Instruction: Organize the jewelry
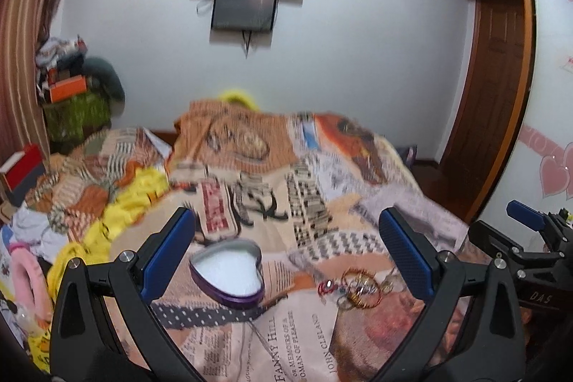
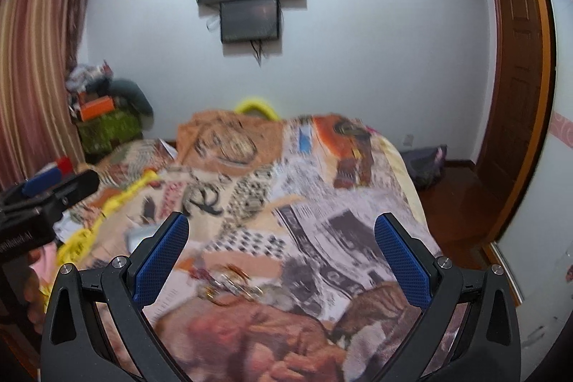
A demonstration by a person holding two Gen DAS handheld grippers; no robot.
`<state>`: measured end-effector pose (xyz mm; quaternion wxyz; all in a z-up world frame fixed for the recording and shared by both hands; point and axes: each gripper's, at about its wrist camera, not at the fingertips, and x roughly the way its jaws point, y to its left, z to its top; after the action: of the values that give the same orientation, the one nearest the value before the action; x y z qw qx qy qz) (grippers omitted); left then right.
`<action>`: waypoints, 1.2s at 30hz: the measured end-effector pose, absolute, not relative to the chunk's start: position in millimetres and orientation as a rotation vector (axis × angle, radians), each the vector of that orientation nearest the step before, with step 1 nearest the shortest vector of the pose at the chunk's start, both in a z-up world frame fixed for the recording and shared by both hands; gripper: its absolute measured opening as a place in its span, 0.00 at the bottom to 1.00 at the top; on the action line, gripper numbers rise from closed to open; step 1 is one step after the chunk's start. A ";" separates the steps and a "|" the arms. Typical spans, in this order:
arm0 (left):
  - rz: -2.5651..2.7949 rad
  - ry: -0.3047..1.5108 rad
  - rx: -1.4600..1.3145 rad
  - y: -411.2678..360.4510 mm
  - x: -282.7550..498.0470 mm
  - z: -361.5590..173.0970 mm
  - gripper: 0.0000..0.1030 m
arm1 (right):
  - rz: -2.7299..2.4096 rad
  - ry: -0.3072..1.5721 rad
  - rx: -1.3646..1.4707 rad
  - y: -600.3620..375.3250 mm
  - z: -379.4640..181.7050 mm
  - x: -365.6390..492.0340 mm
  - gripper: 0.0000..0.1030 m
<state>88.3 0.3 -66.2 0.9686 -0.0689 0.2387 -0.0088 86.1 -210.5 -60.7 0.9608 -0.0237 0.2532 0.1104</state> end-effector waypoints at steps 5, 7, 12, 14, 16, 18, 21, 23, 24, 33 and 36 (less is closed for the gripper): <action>-0.017 0.610 -0.144 0.5 111.6 -103.6 0.98 | 0.224 0.605 -0.073 -213.6 -85.9 97.1 1.00; -0.015 0.649 -0.144 -0.7 116.7 -117.1 0.92 | 0.229 0.638 -0.084 -214.4 -96.0 100.1 1.00; -0.068 0.758 -0.158 -7.2 129.6 -147.0 0.81 | 0.261 0.704 -0.080 -219.0 -116.0 107.2 0.94; -0.090 0.787 -0.160 -11.3 131.9 -153.8 0.74 | 0.283 0.730 -0.076 -219.7 -120.9 109.1 0.87; -0.110 0.807 -0.161 -16.1 134.8 -158.5 0.68 | 0.310 0.754 -0.070 -219.1 -125.2 112.1 0.79; -0.136 0.823 -0.167 -20.9 136.8 -161.7 0.62 | 0.345 0.781 -0.064 -217.1 -129.3 113.6 0.69; -0.173 0.845 -0.170 -27.7 142.8 -164.7 0.53 | 0.387 0.801 -0.069 -210.7 -133.5 118.2 0.61; -0.199 0.856 -0.166 -33.7 145.0 -165.5 0.46 | 0.411 0.812 -0.071 -207.0 -136.4 120.3 0.56; -0.207 0.859 -0.166 -36.2 145.7 -165.5 0.44 | 0.424 0.821 -0.072 -205.2 -138.0 122.1 0.51; -0.262 0.883 -0.207 -43.3 151.7 -168.3 0.27 | 0.486 0.881 -0.103 -191.9 -149.6 131.4 0.33; -0.271 0.881 -0.206 -45.4 152.0 -168.8 0.25 | 0.490 0.899 -0.109 -189.6 -154.8 134.2 0.28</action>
<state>152.0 -45.4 -168.8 0.8904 -0.0994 0.4245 -0.1306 134.2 -189.6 -154.8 0.8702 -0.0524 0.4301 0.2345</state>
